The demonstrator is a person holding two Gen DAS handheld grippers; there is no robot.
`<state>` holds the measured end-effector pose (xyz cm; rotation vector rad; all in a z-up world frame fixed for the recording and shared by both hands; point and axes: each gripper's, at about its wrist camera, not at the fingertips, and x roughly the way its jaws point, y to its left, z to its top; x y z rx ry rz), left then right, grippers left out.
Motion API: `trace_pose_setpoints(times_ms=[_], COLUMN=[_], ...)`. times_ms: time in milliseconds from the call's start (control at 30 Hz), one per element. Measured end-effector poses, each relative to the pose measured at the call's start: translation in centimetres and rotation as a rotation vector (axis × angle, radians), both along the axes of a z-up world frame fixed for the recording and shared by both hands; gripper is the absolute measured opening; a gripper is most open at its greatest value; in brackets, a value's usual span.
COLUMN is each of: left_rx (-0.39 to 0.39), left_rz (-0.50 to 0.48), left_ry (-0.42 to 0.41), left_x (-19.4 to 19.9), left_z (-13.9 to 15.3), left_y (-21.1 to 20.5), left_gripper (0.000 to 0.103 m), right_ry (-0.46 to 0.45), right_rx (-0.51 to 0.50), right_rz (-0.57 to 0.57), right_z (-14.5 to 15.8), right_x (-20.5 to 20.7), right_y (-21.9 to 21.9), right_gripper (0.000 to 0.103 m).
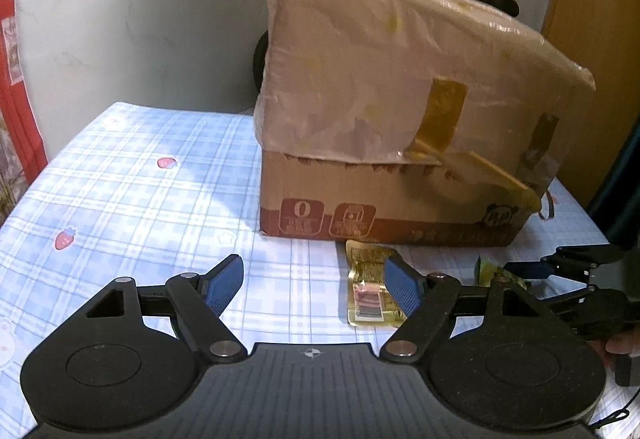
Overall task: Organize snacks
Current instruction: 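Grasp the gold foil packet with the left tool while the right tool grasps the green packet, then carry both packets over the box and open both tools to drop them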
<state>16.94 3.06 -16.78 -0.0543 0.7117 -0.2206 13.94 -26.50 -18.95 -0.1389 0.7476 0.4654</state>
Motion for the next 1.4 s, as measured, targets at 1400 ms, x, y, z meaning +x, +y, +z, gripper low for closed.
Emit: trace_pose_setpoints(times_ms=[1400], left_rx=[0.098], left_rz=[-0.129], left_ry=[0.076], left_x=[5.2], left_z=[-7.1], left_y=[-9.3], left_gripper=[0.054], right_ry=[-0.099], right_rx=[0.104], right_rz=[-0.118], right_z=[-1.1], right_x=[-2.9], right_y=[0.1], right_gripper=[0.043])
